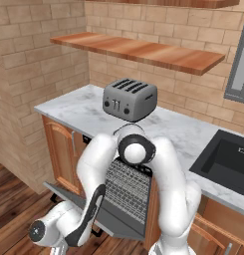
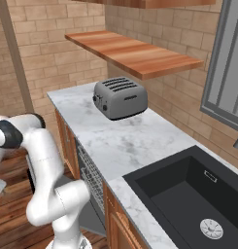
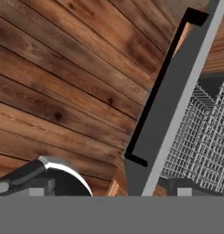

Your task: Open the dishwasher door and pull out the top rack.

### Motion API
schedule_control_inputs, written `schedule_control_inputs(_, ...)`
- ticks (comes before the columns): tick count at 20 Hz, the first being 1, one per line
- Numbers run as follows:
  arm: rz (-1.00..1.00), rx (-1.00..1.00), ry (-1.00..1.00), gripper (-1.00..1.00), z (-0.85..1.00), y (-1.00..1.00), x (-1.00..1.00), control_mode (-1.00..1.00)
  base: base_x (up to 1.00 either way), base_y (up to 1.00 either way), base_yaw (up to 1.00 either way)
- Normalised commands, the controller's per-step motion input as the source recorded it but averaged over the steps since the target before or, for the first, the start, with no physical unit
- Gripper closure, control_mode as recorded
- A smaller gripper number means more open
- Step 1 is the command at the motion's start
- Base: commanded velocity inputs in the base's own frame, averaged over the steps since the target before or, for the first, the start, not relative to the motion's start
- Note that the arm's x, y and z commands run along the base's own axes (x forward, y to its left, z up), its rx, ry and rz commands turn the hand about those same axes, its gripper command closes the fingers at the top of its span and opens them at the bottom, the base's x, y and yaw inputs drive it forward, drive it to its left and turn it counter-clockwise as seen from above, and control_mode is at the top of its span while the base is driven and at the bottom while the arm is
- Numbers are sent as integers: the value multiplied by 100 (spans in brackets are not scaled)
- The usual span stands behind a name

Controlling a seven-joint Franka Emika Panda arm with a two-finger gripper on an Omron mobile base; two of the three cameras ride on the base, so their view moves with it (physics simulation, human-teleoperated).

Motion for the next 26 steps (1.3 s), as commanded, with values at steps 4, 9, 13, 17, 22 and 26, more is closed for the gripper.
schedule_control_inputs(4,2,5,0,-100,100,-37,0,-100,0,0,0)
schedule_control_inputs(9,0,1,8,-100,100,-51,2,-100,0,0,0)
schedule_control_inputs(13,0,0,22,-100,100,-60,4,-100,0,0,0)
schedule_control_inputs(17,0,-1,37,-100,100,-55,9,-100,0,0,0)
schedule_control_inputs(22,0,-10,40,-100,100,-59,20,-100,0,0,0)
schedule_control_inputs(26,0,-19,52,-100,65,-61,43,-100,0,0,0)
